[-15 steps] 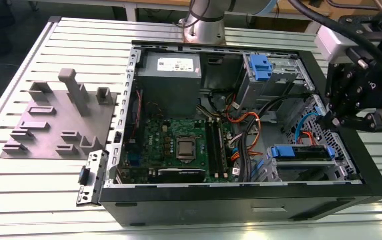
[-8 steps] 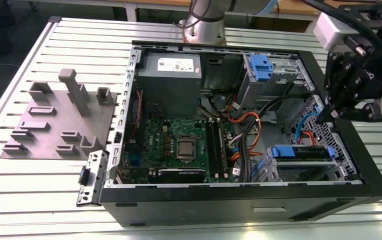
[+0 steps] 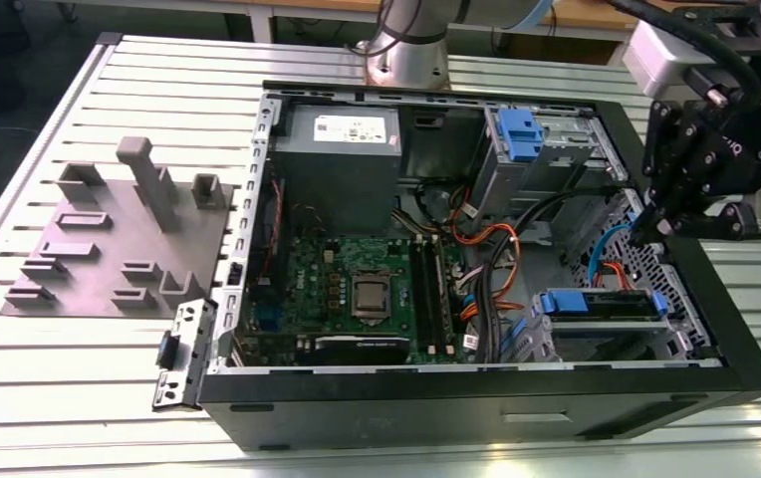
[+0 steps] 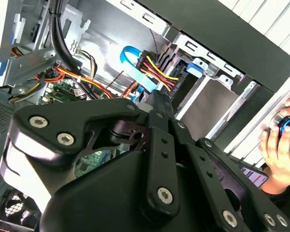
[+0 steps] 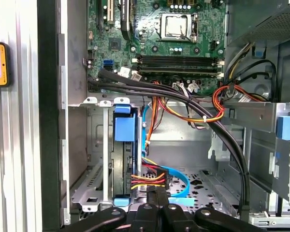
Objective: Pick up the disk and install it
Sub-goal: 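Insert the second disk wire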
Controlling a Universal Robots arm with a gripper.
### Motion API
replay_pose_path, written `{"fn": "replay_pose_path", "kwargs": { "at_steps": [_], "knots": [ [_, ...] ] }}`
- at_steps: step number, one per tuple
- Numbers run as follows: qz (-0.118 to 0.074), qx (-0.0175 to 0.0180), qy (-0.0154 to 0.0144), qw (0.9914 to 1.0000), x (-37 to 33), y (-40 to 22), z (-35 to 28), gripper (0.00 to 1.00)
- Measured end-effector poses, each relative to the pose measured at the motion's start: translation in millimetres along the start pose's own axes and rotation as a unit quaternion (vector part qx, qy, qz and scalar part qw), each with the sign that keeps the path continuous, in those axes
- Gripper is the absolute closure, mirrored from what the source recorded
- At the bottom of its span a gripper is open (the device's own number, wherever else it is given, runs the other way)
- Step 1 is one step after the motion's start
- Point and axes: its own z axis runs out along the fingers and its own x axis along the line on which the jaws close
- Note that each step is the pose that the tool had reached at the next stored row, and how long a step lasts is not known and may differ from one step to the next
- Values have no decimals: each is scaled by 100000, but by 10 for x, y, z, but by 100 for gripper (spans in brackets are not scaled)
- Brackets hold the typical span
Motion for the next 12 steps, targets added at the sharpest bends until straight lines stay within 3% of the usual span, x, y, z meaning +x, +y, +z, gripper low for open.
{"fn": "replay_pose_path", "kwargs": {
  "at_steps": [1, 11, 12],
  "knots": [
    [1, -62, -1, 100000, -6, 0, 2, 82],
    [102, -1316, -95, 99991, -42, -21, 39, 81],
    [117, -1384, -169, 99990, -43, -24, 43, 75]
  ]
}}
